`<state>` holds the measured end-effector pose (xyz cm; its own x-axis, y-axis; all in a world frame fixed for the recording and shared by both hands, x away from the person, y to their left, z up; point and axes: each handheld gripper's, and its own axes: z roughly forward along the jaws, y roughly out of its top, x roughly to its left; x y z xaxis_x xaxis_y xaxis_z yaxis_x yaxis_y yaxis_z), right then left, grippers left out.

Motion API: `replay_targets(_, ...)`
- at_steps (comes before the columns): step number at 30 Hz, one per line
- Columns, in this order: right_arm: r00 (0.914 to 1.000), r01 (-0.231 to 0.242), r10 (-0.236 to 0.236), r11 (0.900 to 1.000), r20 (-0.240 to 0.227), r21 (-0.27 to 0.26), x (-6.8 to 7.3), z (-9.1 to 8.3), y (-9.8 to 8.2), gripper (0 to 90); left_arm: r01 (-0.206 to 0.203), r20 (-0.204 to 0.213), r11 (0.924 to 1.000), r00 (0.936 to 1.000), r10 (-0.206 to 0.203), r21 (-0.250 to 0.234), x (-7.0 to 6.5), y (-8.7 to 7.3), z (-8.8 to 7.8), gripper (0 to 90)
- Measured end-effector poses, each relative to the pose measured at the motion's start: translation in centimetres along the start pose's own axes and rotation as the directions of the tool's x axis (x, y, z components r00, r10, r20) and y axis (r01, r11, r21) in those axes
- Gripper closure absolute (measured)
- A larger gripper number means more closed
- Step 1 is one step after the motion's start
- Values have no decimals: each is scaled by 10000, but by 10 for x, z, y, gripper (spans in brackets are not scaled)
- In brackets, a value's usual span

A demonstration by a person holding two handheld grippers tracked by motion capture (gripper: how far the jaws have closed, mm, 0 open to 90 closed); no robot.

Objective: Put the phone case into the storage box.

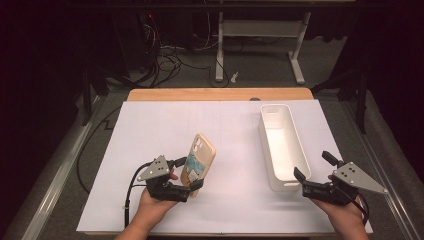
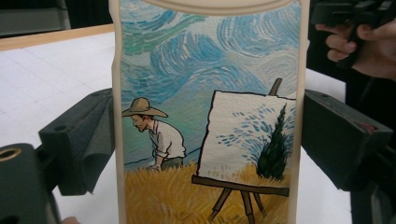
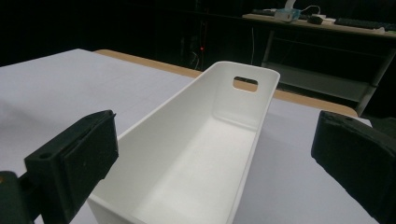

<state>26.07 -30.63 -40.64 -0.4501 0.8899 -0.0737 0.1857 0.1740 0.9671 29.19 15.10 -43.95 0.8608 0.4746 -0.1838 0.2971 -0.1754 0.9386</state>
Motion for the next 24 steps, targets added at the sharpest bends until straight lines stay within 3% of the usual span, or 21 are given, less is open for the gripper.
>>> replay_targets(8,9998,37,-37,10000,-199,-6,3,1,2,12,-7,761,9997,9971,26,-245,-1,2,1,112)
replay_targets(17,9921,-316,303,9995,-1216,-87,15,9,20,50,-280,1460,9993,9888,312,-238,-1,22,12,112)
replay_targets(21,9846,-389,356,9991,-1710,-159,22,14,32,66,-247,2146,9976,9760,380,-641,-1,35,20,113)
replay_targets(24,9776,-416,361,9989,-2074,-224,26,19,39,79,-275,2543,9962,9659,477,-822,-3,37,24,113)
